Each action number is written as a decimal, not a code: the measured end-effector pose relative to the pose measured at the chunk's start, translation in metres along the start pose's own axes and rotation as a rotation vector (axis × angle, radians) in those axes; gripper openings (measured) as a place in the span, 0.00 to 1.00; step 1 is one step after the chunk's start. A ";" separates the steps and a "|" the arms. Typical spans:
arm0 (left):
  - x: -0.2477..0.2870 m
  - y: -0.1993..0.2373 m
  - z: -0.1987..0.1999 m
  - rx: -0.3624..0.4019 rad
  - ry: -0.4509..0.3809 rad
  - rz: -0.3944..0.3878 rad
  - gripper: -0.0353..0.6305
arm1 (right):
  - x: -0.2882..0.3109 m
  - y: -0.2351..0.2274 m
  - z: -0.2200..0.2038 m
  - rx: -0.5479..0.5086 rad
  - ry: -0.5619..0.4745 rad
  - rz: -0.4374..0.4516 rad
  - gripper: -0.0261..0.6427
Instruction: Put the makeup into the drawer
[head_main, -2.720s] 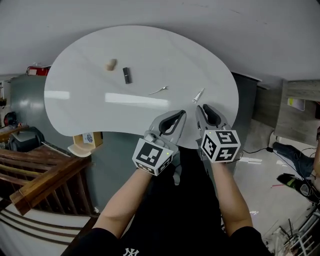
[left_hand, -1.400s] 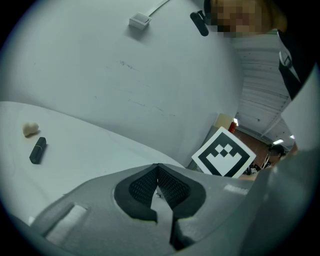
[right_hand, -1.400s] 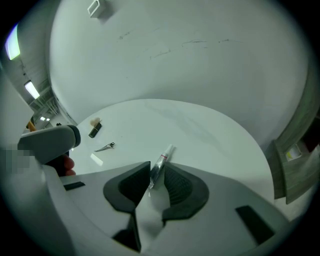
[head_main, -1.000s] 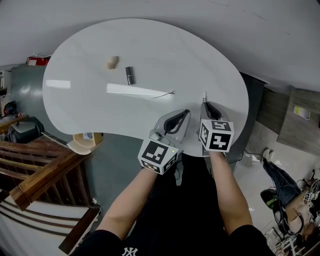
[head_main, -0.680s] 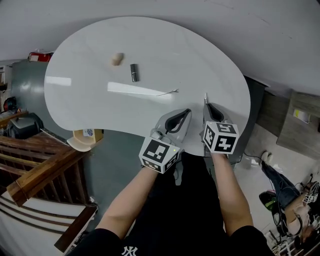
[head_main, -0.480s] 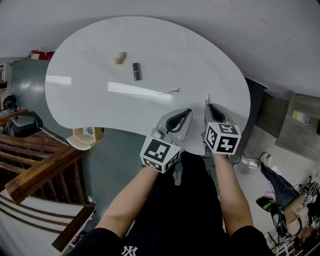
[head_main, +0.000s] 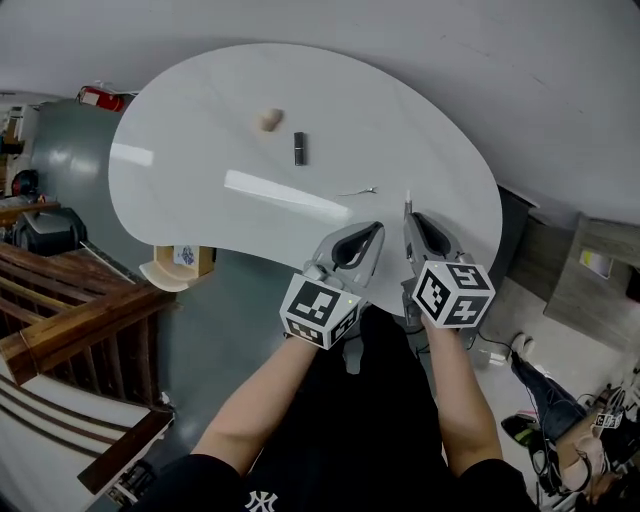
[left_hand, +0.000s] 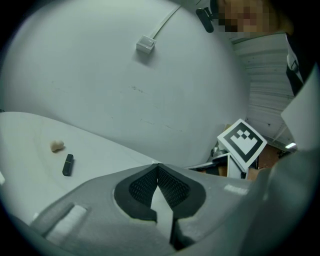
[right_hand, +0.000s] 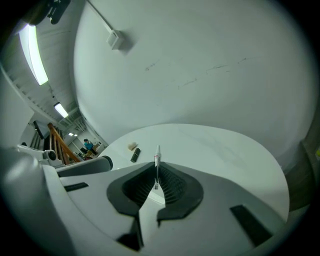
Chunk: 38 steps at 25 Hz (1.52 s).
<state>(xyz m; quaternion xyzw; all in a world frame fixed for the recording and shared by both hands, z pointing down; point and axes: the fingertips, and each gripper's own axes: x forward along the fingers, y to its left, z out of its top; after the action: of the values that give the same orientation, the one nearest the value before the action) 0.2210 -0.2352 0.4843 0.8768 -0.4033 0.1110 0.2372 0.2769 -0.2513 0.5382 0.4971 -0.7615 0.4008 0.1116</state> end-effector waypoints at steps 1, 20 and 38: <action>-0.004 0.001 0.003 -0.002 -0.007 0.010 0.07 | -0.001 0.007 0.003 -0.005 -0.004 0.015 0.10; -0.095 0.051 0.036 -0.040 -0.148 0.193 0.07 | 0.006 0.130 0.019 -0.080 -0.023 0.231 0.10; -0.216 0.158 0.051 -0.057 -0.226 0.283 0.07 | 0.062 0.283 -0.005 -0.167 -0.014 0.315 0.10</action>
<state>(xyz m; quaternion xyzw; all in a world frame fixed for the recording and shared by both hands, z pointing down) -0.0394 -0.2077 0.4086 0.8112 -0.5497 0.0324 0.1970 0.0061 -0.2368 0.4356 0.3635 -0.8613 0.3451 0.0831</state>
